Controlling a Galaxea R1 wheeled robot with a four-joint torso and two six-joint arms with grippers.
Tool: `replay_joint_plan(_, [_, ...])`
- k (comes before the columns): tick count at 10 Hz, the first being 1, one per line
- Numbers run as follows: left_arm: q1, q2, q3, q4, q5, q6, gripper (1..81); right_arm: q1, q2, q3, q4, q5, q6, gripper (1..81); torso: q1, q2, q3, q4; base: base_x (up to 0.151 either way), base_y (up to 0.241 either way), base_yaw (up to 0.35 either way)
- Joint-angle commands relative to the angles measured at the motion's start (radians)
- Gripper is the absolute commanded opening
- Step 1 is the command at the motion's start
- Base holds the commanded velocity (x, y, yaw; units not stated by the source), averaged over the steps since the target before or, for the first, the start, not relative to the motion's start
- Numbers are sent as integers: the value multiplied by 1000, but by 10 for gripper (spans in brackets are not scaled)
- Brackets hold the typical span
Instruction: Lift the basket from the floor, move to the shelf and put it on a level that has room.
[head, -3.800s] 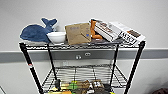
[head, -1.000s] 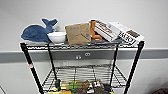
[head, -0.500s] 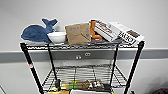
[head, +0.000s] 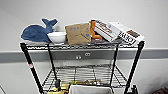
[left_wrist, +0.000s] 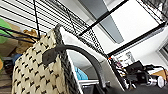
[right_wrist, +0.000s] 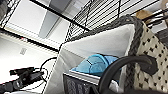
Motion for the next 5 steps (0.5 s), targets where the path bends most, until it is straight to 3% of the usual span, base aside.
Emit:
replay_joint_plan(1, [-170,-51,93,-37,-6,-3,10,189,-75,97,67,-27,-11,10,0,0,0,0,0,0,0])
replay_joint_plan(5, [-271,-74,110,-100,34,-3,10,269,-118,126,114,-56,-11,10,0,0,0,0,0,0,0])
